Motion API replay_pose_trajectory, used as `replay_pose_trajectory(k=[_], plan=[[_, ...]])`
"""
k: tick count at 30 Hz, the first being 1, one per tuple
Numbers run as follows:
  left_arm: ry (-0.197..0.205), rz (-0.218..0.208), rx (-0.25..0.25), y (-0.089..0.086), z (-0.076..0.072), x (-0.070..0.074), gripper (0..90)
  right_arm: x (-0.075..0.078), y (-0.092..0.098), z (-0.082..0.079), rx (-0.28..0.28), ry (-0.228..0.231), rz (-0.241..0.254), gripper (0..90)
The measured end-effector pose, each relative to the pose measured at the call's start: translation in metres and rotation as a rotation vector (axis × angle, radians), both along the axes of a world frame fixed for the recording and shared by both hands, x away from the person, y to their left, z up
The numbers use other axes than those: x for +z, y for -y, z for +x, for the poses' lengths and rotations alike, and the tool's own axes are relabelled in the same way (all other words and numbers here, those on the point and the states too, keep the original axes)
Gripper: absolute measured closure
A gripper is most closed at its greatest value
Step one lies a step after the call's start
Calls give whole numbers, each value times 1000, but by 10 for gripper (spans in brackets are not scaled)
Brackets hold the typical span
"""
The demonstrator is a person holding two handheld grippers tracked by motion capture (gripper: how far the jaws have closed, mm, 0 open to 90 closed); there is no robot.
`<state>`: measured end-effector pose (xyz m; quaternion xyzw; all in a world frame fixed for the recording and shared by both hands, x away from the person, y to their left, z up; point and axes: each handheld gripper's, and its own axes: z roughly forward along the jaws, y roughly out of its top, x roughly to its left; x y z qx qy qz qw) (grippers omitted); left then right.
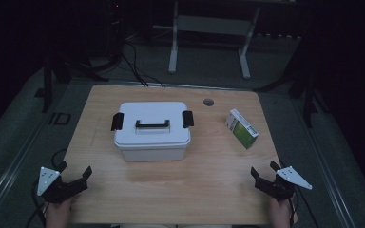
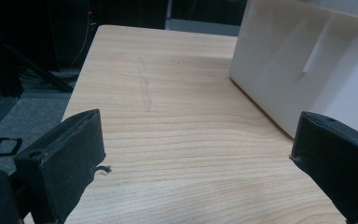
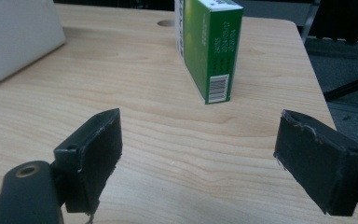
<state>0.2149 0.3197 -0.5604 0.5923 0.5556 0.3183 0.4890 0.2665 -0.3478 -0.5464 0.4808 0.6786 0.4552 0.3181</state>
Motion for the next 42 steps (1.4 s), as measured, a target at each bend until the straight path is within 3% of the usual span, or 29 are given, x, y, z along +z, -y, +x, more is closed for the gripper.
replay_pose_trajectory(k=[3,7,11,13,14,18,21,25,28,30,32,36,40,42], plan=[[-63,-39,-46,0,1,2,25,1,-4,1,-4,-5,-59,146],[-94,-46,-84,1,3,3,25,1,-3,2,-15,-30,-36,146],[-107,-33,-120,0,5,3,25,4,-6,4,7,-79,31,131],[-97,-33,-128,-1,6,4,25,6,-9,5,40,-122,110,127],[-91,-33,-136,-2,7,5,27,7,-12,5,51,-129,125,127],[-79,-40,-136,-5,10,6,59,10,-30,7,131,-124,51,126],[-90,-18,-141,-4,14,6,64,10,-40,11,183,-134,45,144],[-88,-12,-165,-2,20,6,141,10,-51,18,226,-141,42,225],[-83,13,-169,2,25,7,220,12,-61,25,239,-129,5,296],[-87,9,-181,4,30,8,240,14,-66,31,246,-128,-1,331],[-84,16,-189,6,35,9,349,15,-72,37,258,-124,-7,397],[-90,6,-198,10,47,9,443,15,-88,51,285,-124,-57,515],[-101,0,-226,17,61,9,541,12,-104,65,307,-136,-71,639],[-100,33,-225,21,67,10,610,10,-112,72,313,-147,-70,704]])
